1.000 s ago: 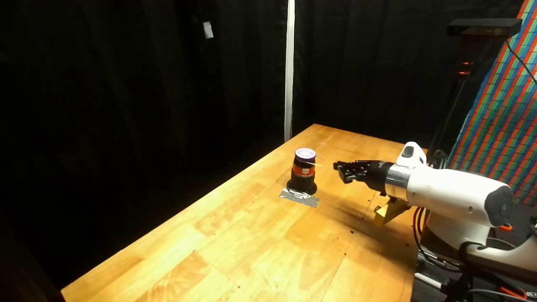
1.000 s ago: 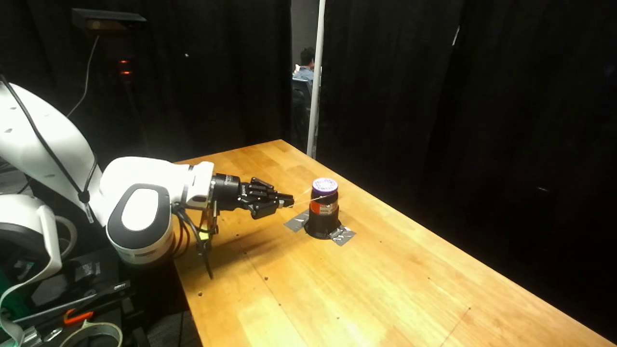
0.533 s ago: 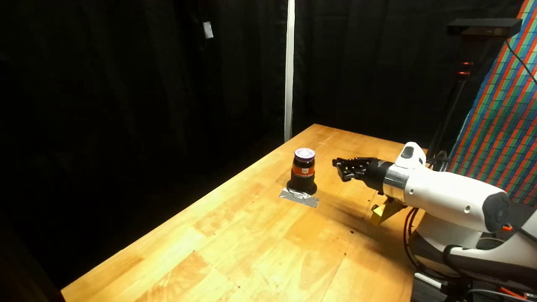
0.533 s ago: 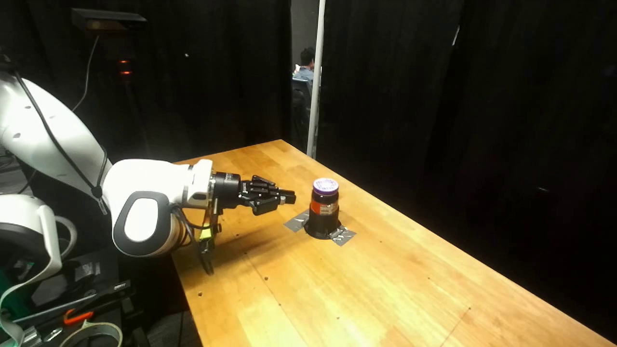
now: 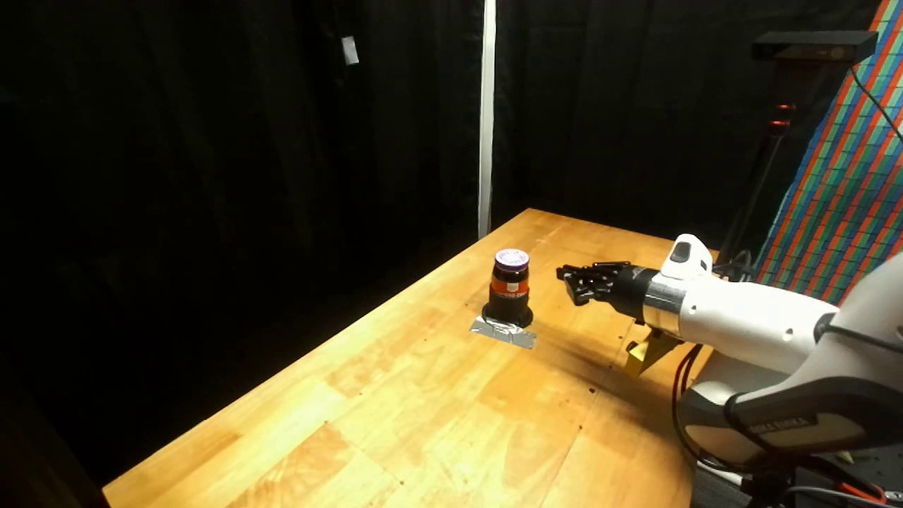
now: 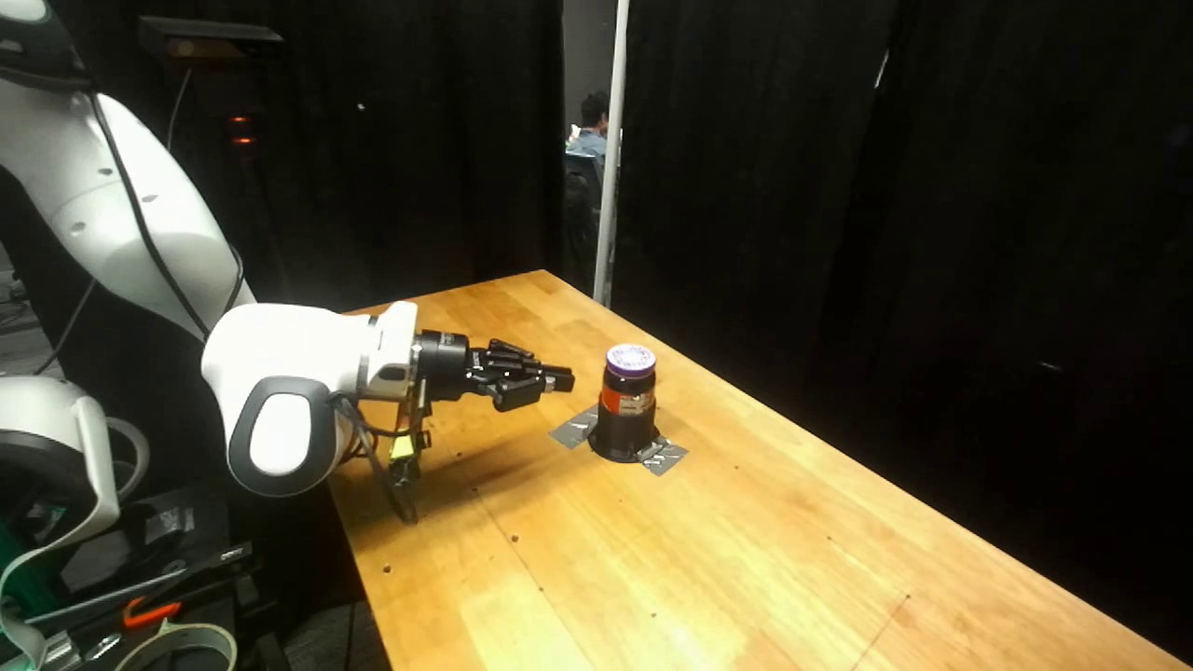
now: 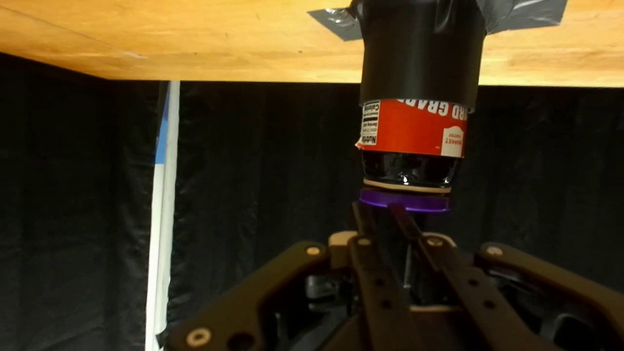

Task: Put the rubber band around the brown cup

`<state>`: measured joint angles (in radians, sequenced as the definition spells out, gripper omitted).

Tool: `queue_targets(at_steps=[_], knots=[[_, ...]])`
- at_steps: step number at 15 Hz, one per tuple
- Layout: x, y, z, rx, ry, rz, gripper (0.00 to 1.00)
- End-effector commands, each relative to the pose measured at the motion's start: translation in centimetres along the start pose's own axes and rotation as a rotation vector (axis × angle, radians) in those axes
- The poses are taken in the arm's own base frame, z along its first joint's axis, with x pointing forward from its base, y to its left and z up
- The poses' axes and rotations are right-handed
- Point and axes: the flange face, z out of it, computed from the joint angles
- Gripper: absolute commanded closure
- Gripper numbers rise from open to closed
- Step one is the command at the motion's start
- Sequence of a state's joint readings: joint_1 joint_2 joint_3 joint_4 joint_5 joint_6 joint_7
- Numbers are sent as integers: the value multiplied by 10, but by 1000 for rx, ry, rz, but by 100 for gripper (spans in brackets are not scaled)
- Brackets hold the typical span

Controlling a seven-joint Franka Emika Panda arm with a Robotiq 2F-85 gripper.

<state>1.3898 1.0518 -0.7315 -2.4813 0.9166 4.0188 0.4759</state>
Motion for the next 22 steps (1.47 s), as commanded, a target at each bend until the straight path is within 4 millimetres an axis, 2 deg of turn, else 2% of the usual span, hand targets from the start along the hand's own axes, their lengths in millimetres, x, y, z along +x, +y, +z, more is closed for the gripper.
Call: queue_targets(at_steps=[1,4,6,8,11,13,15,19,20,21,22], knots=[[59,3,14,55,-183,-65,84],[109,13,44,72,-342,-130,83],[140,28,59,69,-455,-166,84],[161,46,68,58,-565,-197,83],[182,58,75,36,-732,-237,83],[205,54,75,31,-815,-258,83],[232,40,70,29,-876,-288,84],[278,14,52,42,-946,-322,83],[284,8,47,48,-959,-317,57],[289,5,42,46,-973,-303,57],[293,4,39,50,-974,-304,52]])
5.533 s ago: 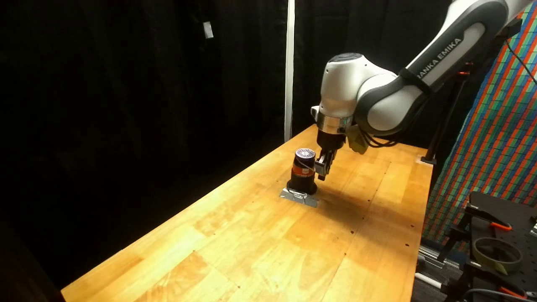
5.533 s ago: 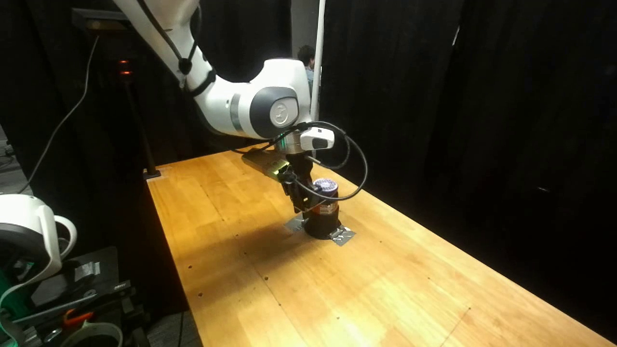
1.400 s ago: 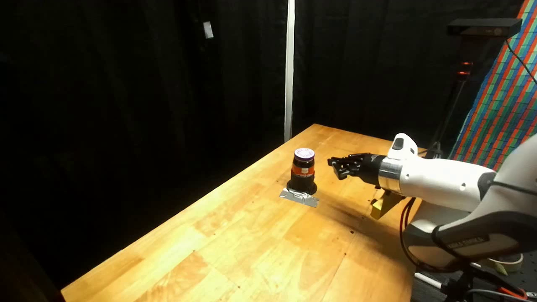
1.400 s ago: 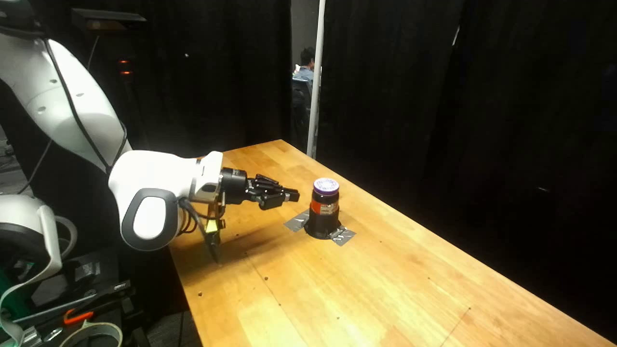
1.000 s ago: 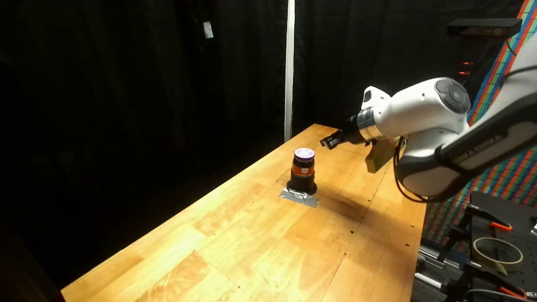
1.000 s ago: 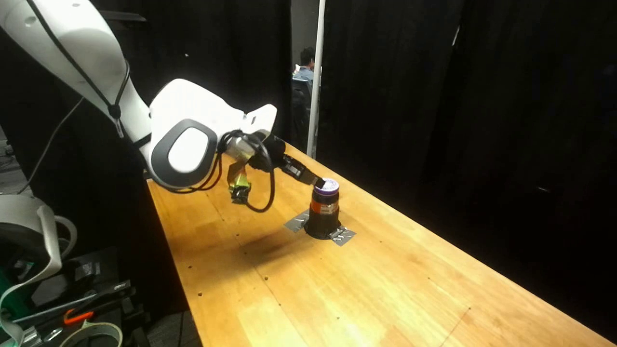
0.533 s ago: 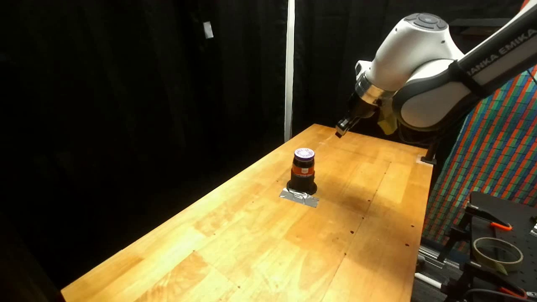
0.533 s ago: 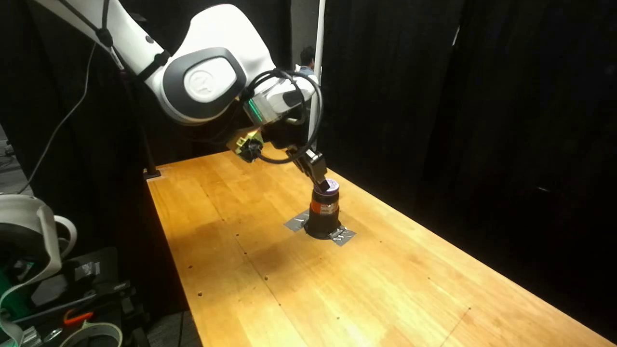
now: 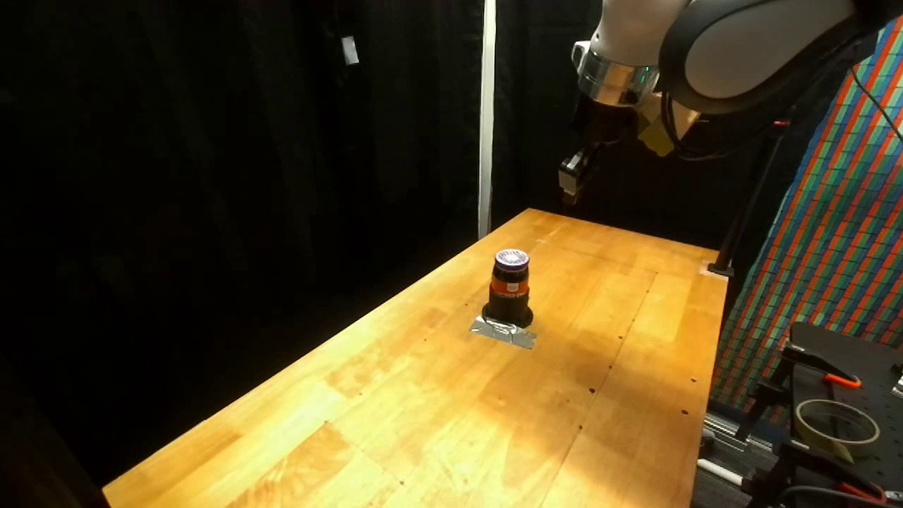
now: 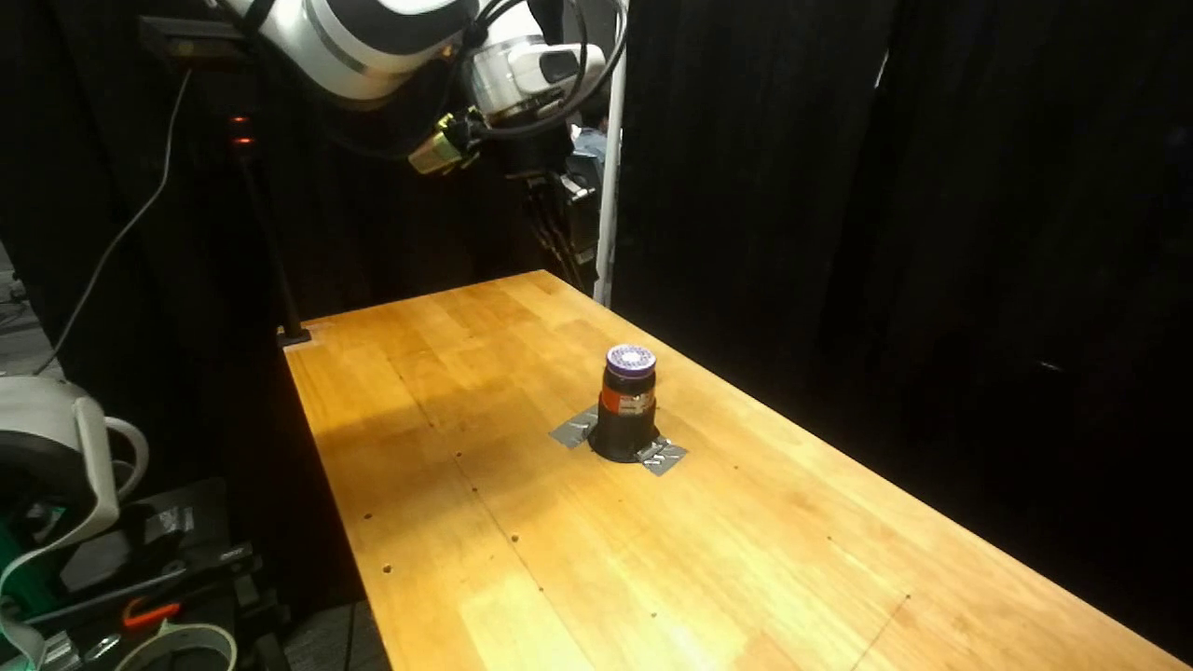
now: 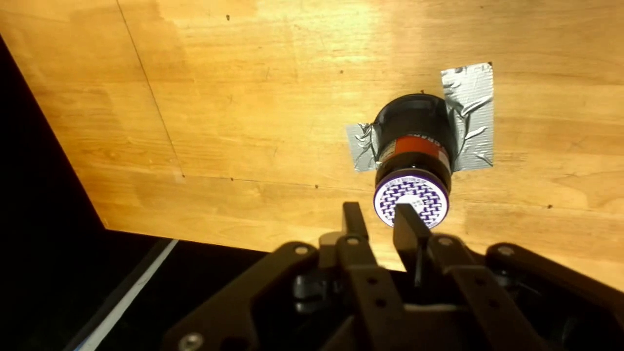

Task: Put the rubber band around the brown cup

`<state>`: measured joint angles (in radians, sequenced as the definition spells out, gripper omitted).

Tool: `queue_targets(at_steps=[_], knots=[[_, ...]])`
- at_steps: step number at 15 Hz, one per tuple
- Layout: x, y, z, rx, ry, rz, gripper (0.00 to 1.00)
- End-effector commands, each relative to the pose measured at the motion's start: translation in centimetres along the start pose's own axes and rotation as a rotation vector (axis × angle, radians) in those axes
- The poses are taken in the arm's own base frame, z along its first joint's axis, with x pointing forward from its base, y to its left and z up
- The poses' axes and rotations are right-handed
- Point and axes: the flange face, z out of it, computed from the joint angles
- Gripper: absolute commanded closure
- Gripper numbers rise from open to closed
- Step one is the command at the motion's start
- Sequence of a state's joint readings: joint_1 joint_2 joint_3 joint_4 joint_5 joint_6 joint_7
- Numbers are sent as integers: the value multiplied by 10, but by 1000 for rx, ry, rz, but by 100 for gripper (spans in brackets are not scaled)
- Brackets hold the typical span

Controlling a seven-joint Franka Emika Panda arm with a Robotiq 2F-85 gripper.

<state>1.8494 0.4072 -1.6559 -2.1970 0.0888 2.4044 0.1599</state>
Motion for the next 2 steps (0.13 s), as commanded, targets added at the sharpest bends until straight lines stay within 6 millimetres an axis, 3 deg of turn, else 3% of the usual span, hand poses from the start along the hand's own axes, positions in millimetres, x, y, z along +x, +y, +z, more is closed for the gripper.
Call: queue_targets(at_steps=[1,2], knots=[[2,-4,-24,26,-16,19,43],[-1,-5,-25,35,-30,31,36]])
